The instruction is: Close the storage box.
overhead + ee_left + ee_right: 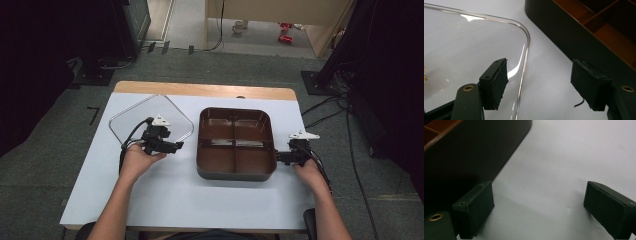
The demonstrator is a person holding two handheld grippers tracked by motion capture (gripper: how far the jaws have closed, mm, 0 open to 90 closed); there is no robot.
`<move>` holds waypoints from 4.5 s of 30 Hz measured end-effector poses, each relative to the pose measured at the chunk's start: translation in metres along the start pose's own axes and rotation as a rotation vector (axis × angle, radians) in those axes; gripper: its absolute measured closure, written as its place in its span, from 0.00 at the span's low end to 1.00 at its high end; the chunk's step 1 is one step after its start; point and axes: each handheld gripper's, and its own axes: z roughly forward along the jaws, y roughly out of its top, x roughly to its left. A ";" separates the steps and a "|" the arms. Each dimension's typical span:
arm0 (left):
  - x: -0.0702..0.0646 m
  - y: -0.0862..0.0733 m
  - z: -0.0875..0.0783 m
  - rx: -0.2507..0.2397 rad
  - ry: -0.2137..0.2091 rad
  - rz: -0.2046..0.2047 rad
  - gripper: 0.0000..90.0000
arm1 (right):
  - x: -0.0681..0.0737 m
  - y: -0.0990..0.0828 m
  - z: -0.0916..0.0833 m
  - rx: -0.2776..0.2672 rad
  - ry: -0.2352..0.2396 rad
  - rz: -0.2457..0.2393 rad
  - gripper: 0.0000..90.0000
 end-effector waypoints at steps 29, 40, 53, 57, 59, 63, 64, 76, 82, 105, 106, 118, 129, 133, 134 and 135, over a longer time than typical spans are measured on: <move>0.066 0.023 0.000 -0.061 0.093 -0.082 0.39 | 0.000 0.000 0.000 0.000 0.000 0.001 0.10; 0.092 0.008 0.008 -0.028 0.185 -0.128 0.42 | 0.000 0.000 0.000 -0.001 0.000 0.001 0.10; 0.104 -0.009 0.013 -0.010 0.241 -0.158 0.52 | 0.000 0.000 0.000 -0.001 0.001 0.001 0.10; 0.104 -0.012 0.018 0.009 0.254 -0.150 0.59 | 0.000 0.000 0.000 -0.001 0.001 0.001 0.10; 0.104 -0.013 0.019 0.003 0.258 -0.144 0.61 | 0.000 0.000 0.000 -0.001 0.000 0.001 0.10; 0.104 -0.013 0.019 -0.003 0.248 -0.145 0.65 | 0.000 0.000 0.000 -0.001 0.001 0.001 0.10; 0.105 -0.013 0.019 -0.006 0.244 -0.150 0.65 | 0.000 0.000 0.000 -0.001 0.000 0.001 0.10; 0.103 -0.006 0.010 0.016 0.215 -0.164 0.66 | 0.000 0.000 0.000 -0.001 0.001 0.001 0.10; 0.100 -0.001 -0.002 0.003 0.215 -0.155 0.66 | 0.000 0.000 0.000 -0.001 0.001 0.001 0.10; 0.069 0.034 -0.060 -0.077 0.122 -0.104 0.66 | 0.000 0.000 0.000 -0.001 0.001 0.001 0.10; 0.063 0.038 -0.063 -0.091 0.110 -0.091 0.66 | 0.000 0.000 0.000 -0.001 0.000 0.001 0.10; 0.029 0.059 -0.063 -0.118 0.034 -0.002 0.66 | 0.000 0.000 0.000 -0.001 0.001 -0.001 0.10; -0.001 0.072 -0.031 -0.097 -0.052 0.085 0.66 | 0.000 0.000 0.000 -0.001 0.001 -0.002 0.10; -0.011 0.075 -0.018 -0.080 -0.062 0.110 0.66 | 0.000 0.000 0.000 -0.001 0.001 -0.002 0.10; -0.013 0.076 -0.015 -0.076 -0.065 0.122 0.66 | 0.000 0.000 0.000 -0.001 0.001 -0.002 0.10; -0.016 0.077 -0.011 -0.075 -0.068 0.129 0.66 | 0.000 0.000 0.000 -0.001 0.001 -0.002 0.10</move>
